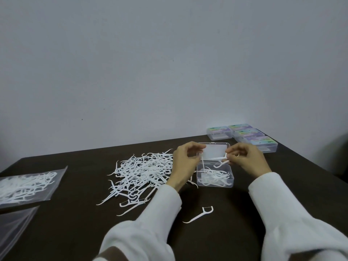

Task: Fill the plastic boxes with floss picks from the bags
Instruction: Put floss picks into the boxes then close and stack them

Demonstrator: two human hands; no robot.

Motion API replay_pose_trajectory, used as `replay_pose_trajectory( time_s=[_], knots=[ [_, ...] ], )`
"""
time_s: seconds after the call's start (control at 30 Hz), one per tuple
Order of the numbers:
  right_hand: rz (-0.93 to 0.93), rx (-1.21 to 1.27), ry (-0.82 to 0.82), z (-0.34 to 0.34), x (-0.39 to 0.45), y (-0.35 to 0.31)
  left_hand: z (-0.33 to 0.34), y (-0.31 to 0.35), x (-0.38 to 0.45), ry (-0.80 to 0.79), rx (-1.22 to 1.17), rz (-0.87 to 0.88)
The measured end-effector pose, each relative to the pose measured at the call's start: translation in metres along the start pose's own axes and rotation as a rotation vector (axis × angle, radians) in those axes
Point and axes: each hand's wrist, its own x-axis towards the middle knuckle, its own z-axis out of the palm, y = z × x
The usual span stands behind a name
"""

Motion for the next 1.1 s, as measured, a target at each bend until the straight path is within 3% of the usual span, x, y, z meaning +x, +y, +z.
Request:
replay_pose_trajectory(
  time_s=[0.27,0.43,0.6,0.8,1.1],
  knots=[
    [-0.124,-0.217,-0.193,0.011,-0.007,-0.006,0.002,0.003,-0.001,-0.076,-0.292,-0.087],
    [-0.188,-0.258,-0.121,0.006,-0.006,-0.004,0.006,-0.003,-0.003,-0.186,-0.126,-0.081],
    [-0.155,-0.419,-0.254,0.006,-0.009,-0.004,0.006,-0.001,-0.011,-0.263,0.135,0.014],
    [-0.178,-0.564,-0.324,0.006,-0.009,-0.005,-0.013,-0.008,-0.005,-0.237,0.380,0.073],
    [-0.202,-0.711,-0.365,0.007,-0.006,-0.005,-0.019,-0.007,-0.004,-0.225,0.284,0.036]
  ],
)
